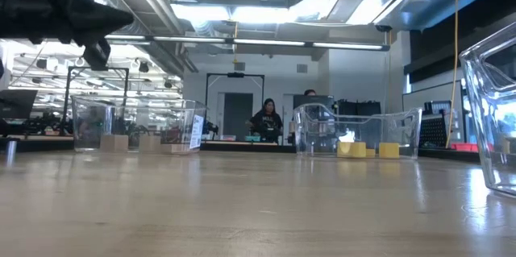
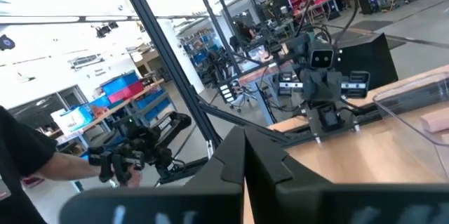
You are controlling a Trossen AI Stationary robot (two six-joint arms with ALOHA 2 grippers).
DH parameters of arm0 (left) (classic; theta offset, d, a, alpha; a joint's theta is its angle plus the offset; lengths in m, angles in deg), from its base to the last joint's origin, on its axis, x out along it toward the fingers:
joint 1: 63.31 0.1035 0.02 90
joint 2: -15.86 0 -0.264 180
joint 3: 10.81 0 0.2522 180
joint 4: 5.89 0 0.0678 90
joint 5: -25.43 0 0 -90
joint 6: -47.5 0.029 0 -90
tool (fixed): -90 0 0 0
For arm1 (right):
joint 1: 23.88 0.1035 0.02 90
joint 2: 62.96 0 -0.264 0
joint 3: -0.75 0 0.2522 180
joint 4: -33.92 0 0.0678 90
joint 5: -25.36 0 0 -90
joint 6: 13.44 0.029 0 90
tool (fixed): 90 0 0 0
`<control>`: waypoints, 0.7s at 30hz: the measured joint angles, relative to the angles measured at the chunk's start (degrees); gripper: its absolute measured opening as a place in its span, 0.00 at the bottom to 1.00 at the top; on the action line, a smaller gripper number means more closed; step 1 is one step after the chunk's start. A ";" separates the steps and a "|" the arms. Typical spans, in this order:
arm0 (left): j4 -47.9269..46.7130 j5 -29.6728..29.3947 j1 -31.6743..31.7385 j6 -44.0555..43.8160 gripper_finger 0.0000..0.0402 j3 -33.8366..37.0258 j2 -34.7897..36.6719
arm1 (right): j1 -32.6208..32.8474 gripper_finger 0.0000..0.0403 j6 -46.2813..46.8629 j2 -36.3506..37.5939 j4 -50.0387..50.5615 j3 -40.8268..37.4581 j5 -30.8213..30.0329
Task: Sort & place blocks by color
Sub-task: Return to Home Position
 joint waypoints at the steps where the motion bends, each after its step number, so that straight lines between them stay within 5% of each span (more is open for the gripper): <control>1: -0.25 0.00 0.02 0.23 0.00 0.00 0.02 | 0.00 0.00 -0.05 0.43 0.66 -0.07 0.00; 21: -0.40 0.00 0.02 0.46 0.00 0.00 0.02 | -3.26 0.00 5.08 24.29 -9.59 -27.67 -0.76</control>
